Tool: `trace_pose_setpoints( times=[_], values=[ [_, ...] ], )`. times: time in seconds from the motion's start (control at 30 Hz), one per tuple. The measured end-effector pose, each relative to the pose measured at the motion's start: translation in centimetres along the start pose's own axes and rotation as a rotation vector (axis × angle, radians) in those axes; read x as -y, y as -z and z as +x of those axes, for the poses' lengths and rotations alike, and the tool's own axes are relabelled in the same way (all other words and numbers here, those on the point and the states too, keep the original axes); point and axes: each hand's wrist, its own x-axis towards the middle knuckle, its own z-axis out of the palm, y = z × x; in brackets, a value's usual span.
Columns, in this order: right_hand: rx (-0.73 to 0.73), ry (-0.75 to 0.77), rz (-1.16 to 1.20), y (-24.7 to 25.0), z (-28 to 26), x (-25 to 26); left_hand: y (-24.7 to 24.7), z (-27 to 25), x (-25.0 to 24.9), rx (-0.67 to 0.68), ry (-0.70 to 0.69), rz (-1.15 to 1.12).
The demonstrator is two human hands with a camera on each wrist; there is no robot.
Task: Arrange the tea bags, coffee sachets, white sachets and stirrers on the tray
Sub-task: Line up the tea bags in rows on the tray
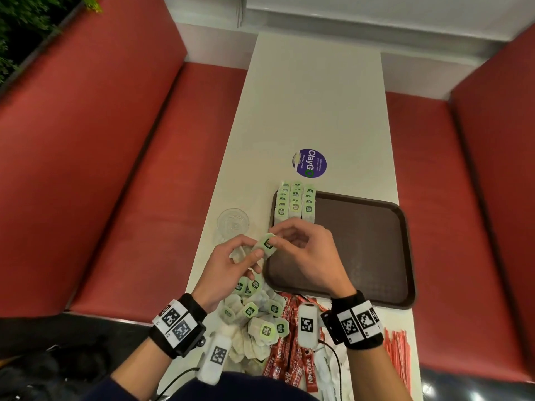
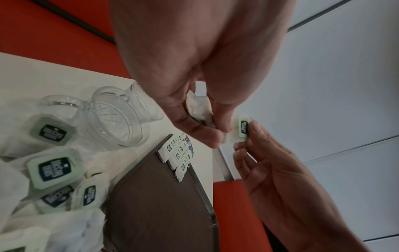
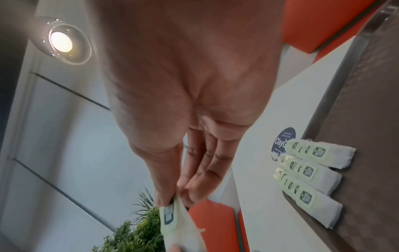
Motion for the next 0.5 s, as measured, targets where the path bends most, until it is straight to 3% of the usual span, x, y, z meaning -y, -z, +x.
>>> trace_pose_setpoints(
  times=[0.13, 0.33, 0.4, 0.5],
  values=[
    [0.001, -0.016, -0.076, 1.1, -0.2, -0.2, -0.4, 0.3, 0.0, -0.009, -0.005, 0.025],
    [-0.186, -0.051, -0.298, 4.5, 2.8, -3.8, -0.1, 0.2, 0.7, -0.054, 0.050, -0.041],
    [-0.166, -0.088, -0.405, 5.1, 4.4, -6.3, 0.1, 0.2, 1.0, -0.061, 0.083, -0.076],
    [-0.027, -0.183, -0.533, 5.2, 6.7, -9.4, 0.2, 0.2, 1.0, -0.056, 0.097, -0.120]
  ],
)
